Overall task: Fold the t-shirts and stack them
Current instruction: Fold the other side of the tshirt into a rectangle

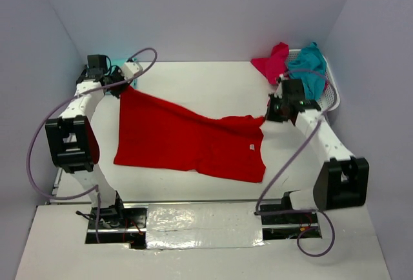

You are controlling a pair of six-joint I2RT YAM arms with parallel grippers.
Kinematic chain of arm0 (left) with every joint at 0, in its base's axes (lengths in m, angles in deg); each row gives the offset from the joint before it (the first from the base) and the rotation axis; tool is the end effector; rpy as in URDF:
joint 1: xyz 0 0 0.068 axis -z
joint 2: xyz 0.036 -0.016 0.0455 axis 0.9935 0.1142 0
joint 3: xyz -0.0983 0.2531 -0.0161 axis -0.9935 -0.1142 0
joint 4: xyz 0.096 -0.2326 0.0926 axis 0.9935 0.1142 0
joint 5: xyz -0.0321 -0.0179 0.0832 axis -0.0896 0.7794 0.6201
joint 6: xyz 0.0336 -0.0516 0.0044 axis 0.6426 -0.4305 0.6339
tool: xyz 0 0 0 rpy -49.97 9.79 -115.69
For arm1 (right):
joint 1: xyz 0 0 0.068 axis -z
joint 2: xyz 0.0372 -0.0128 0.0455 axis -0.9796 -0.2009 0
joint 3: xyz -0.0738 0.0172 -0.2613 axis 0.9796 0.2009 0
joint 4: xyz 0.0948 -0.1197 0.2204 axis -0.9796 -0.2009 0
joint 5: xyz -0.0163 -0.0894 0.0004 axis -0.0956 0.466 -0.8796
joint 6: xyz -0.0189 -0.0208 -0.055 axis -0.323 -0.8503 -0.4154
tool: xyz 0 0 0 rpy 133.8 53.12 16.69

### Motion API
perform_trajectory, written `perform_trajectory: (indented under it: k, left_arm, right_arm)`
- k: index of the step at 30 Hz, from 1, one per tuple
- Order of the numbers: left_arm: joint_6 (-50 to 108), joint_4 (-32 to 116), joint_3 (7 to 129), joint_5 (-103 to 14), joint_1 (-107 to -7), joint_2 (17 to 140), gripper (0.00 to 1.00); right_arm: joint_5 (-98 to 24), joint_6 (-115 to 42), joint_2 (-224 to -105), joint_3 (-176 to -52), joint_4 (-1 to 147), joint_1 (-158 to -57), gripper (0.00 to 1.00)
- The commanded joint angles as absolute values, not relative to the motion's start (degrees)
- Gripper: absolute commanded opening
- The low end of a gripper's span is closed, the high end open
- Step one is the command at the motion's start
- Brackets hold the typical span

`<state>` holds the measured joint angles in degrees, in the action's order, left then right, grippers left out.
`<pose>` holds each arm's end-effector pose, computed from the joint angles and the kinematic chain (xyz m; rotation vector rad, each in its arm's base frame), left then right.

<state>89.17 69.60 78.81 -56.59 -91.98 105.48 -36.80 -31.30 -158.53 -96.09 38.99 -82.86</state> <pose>0.4141 0.0458 0.2624 0.9440 2.0867 0.0942 0.2852 0.0284 0.2549 0.1043 2.4846 0.2865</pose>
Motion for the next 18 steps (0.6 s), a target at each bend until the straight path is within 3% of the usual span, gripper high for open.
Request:
perform_trajectory:
  k: [1, 5, 8, 18]
  left_arm:
    - [81.6, 66.9, 85.3, -59.5, -91.8, 110.5, 0.0]
    - [79.3, 62.6, 84.4, -59.1, -91.9, 111.4, 0.0]
    - [78.6, 61.4, 83.0, -59.2, -91.8, 110.8, 0.0]
    - [84.9, 60.8, 69.5, -62.1, -93.3, 101.8, 0.0]
  right_arm:
    - [-35.1, -33.3, -165.7, -110.9, 43.7, -82.4, 0.0]
    - [-37.0, -34.1, -176.9, -121.3, 41.7, -82.4, 0.0]
    - [-36.5, -34.1, -177.9, -123.1, 40.6, -82.4, 0.0]
    - [-41.2, -29.9, -161.2, -102.7, 45.5, -86.6, 0.0]
